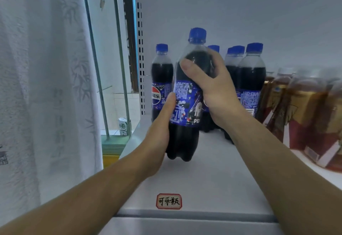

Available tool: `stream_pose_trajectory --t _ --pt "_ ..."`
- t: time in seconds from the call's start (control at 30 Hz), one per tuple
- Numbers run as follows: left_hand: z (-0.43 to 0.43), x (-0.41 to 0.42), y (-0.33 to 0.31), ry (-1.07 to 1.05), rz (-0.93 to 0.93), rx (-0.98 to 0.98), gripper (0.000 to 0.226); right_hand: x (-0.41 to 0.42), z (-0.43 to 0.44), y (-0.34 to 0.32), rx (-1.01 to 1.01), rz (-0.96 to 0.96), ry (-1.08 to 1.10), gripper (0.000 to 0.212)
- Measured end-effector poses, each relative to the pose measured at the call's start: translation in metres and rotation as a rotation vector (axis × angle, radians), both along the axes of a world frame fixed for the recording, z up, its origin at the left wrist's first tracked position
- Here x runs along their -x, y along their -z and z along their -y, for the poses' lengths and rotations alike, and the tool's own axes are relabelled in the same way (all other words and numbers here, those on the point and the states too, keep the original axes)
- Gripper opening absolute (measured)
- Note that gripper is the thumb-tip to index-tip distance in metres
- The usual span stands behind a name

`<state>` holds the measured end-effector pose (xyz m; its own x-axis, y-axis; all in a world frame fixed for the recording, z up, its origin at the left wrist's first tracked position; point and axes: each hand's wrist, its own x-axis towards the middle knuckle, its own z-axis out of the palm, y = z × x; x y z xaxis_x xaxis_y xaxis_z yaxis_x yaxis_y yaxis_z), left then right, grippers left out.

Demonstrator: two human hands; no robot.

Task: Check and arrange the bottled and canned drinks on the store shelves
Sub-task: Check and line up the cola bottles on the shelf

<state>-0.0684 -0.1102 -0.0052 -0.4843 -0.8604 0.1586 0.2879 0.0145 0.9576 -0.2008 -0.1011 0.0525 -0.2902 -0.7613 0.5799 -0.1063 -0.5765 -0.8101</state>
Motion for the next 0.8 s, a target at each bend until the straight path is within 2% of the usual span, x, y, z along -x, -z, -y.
stream_pose_trajectory --t 0.1,0.2,0.27,0.37,0.43,0.53,0.6,0.73,0.8 --pt "0.002 -0.007 -0.002 0.065 0.023 -0.091 0.068 0.001 0.002 0.001 -0.106 0.02 -0.155 0.074" --pt "0.0 -0.012 -0.005 0.215 -0.01 -0.163 0.074 0.005 0.003 0.001 -0.096 0.051 -0.202 0.062" --pt "0.001 -0.007 -0.002 0.131 -0.008 -0.078 0.069 0.004 0.001 0.0 -0.039 0.018 -0.099 0.059" --pt "-0.001 -0.001 -0.002 -0.009 -0.01 0.02 0.067 0.0 -0.002 -0.001 -0.01 -0.045 0.014 0.068" --pt "0.001 -0.003 -0.001 -0.022 -0.002 0.008 0.067 -0.003 -0.002 0.001 -0.051 -0.016 -0.059 0.077" --pt "-0.001 -0.01 -0.004 0.103 0.018 -0.078 0.067 -0.003 0.0 0.0 -0.109 0.047 -0.184 0.072" --pt "-0.001 -0.009 -0.003 0.125 0.02 -0.073 0.07 -0.001 0.0 -0.001 -0.086 0.042 -0.142 0.068" --pt "-0.005 0.001 -0.001 -0.035 0.036 0.057 0.07 -0.003 -0.002 0.001 -0.02 -0.075 0.042 0.066" --pt "-0.004 0.001 0.0 -0.062 0.005 0.053 0.066 -0.004 0.0 0.002 -0.077 -0.104 -0.015 0.073"
